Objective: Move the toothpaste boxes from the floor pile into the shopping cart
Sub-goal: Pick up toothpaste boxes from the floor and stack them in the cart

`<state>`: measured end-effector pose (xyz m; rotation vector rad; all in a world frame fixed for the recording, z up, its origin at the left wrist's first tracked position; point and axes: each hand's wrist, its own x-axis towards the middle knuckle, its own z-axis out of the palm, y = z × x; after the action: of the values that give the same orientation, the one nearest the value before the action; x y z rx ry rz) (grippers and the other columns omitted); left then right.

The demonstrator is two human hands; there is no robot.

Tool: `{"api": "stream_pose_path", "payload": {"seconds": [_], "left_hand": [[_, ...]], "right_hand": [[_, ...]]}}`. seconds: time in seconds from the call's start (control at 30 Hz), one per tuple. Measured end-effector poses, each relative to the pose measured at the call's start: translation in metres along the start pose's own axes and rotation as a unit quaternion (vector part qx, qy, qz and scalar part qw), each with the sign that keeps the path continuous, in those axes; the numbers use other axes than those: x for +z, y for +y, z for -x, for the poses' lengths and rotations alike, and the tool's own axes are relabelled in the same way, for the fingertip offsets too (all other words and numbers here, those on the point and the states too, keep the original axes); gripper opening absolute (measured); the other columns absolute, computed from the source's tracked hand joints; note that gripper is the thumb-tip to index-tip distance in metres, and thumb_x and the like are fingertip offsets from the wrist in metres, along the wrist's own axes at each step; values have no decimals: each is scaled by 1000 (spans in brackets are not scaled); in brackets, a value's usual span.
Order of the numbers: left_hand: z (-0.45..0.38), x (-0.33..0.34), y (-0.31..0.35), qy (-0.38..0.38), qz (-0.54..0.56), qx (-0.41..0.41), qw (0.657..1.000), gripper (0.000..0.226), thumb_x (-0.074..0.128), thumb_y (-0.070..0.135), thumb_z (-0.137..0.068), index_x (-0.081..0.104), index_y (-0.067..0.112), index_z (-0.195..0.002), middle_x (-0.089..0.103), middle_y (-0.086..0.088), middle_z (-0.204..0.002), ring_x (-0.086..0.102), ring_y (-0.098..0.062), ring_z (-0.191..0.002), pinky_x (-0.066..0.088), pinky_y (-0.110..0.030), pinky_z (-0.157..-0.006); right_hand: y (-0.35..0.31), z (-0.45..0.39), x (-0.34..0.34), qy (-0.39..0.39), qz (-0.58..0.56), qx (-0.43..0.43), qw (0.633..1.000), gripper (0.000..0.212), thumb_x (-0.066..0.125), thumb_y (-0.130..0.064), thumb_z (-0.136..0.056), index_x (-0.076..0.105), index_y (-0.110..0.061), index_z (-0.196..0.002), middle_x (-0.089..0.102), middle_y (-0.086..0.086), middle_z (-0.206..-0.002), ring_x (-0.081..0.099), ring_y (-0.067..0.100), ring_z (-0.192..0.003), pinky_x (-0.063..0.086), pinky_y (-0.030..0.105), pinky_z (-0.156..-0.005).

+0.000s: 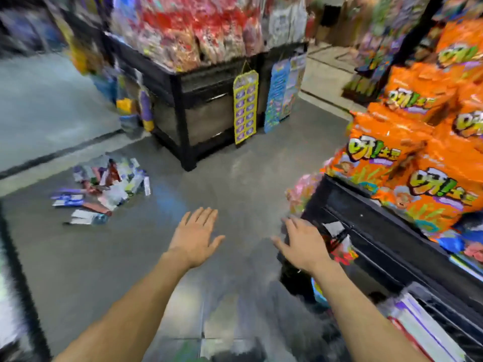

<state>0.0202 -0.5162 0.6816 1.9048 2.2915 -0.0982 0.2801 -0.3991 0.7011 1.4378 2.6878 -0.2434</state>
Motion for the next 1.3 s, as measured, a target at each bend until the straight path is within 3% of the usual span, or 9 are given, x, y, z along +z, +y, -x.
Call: {"api": "stream_pose_path", "payload": {"seconds": [0.1,0.17,0.27,0.4,0.57,0.87,1.07,1.23,1.3], "left_hand": [[17,-3,-77,6,17,-94,995,78,17,66,-99,7,19,-161,13,0,-168,9,-20,-154,10,-40,-125],[28,-2,-121,16,31,-152,988,82,13,69,-96,11,19,-161,17,-2,-167,12,-21,-154,13,-42,-124],[39,4,-177,15,26,-224,974,90,-2,70,-87,13,19,-160,20,-2,-166,16,-21,-153,16,-42,-123],[24,8,-245,-3,36,-290,956,76,21,64,-101,7,20,-161,15,-2,-167,11,-21,-154,12,-42,-124],[-33,-9,-318,-7,35,-338,941,76,22,64,-101,10,19,-161,17,-3,-167,14,-23,-153,11,-42,-125],[-142,-28,-436,-21,44,-360,932,77,23,64,-101,11,17,-161,18,-4,-167,15,-22,-153,12,-42,-125],[-219,-9,-529,-56,61,-338,937,77,24,65,-100,14,18,-160,21,-4,-166,16,-23,-153,14,-43,-124],[-296,22,-630,-75,81,-317,942,97,-6,73,-80,16,20,-159,25,-2,-164,19,-21,-152,16,-42,-123],[-328,39,-671,-81,99,-313,941,97,-6,72,-80,15,20,-160,23,-1,-165,17,-21,-153,15,-43,-124]], "right_hand": [[-71,-57,-9,-22,29,-70,997,98,8,-76,-76,43,-19,-147,45,10,-152,46,30,-135,37,41,-111],[-115,-90,-14,-28,32,-119,992,96,10,-77,-78,38,-21,-150,39,8,-156,40,29,-140,32,39,-114],[-173,-144,-13,-35,44,-186,981,76,33,-70,-93,34,-22,-152,35,8,-159,34,27,-144,28,38,-116],[-238,-229,-5,-35,54,-254,965,74,34,-69,-93,35,-23,-151,37,7,-156,36,27,-143,30,37,-114],[-298,-338,-6,-47,51,-292,954,69,40,-64,-96,34,-21,-150,37,7,-156,34,27,-143,30,38,-114],[-375,-498,-1,-86,55,-305,947,65,42,-63,-96,41,-19,-144,44,6,-148,41,27,-137,33,38,-112],[-427,-601,19,-125,61,-288,947,71,40,-65,-96,34,-21,-151,40,5,-153,38,26,-141,32,38,-115],[-474,-699,47,-155,79,-244,954,69,39,-65,-96,36,-21,-148,38,6,-154,36,27,-140,31,37,-112],[-494,-741,67,-164,77,-224,957,68,38,-66,-95,38,-21,-146,39,5,-153,37,27,-139,33,37,-111]]}}
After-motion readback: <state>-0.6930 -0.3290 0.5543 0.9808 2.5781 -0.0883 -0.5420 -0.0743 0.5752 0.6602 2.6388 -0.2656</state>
